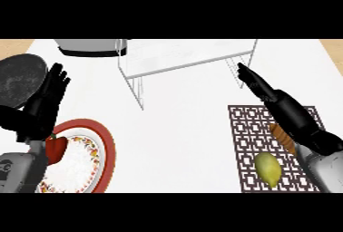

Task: Pick the croissant from the placemat and place it in the tiered shelf

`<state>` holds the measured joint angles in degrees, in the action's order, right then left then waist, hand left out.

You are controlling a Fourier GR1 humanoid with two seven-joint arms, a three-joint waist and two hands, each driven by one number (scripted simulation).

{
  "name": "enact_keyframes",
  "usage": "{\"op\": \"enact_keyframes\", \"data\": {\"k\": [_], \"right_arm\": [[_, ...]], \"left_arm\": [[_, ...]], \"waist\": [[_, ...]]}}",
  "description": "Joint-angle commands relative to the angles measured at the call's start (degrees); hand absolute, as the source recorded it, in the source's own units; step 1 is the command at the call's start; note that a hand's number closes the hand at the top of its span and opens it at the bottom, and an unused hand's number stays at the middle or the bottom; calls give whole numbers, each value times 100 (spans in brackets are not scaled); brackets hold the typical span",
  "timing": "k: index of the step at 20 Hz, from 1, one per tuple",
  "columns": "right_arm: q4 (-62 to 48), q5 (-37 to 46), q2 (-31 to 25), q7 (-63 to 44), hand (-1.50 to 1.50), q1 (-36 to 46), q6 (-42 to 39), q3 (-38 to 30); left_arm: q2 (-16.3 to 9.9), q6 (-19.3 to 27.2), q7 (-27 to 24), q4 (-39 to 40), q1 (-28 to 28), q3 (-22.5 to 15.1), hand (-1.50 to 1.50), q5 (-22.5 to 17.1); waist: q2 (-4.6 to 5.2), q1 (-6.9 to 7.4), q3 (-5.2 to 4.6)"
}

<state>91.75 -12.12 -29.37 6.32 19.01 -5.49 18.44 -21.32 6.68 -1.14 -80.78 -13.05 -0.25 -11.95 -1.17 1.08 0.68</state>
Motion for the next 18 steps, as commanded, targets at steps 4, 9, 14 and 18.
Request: {"op": "enact_keyframes", "data": {"k": [4, 9, 14, 18], "right_arm": [[-1259, -149, -1350, 331, -150, -282, -293, -1529], [-2823, 307, -1997, 222, 150, -805, 202, -2154], [-4090, -787, -1741, 1636, -150, -407, -1838, -2463], [-4179, -237, -2207, 2289, -150, -225, -2856, -2141]], "left_arm": [[28, -155, 226, 130, 589, -572, 0, 417], [254, -390, 230, 184, 1204, -1077, 0, 499], [362, -444, 117, 354, 1113, -1268, 0, 675], [438, -296, 265, 443, 962, -1210, 0, 806]], "waist": [[177, -190, -51], [211, -113, -36], [201, 50, -39], [151, -23, -58]]}}
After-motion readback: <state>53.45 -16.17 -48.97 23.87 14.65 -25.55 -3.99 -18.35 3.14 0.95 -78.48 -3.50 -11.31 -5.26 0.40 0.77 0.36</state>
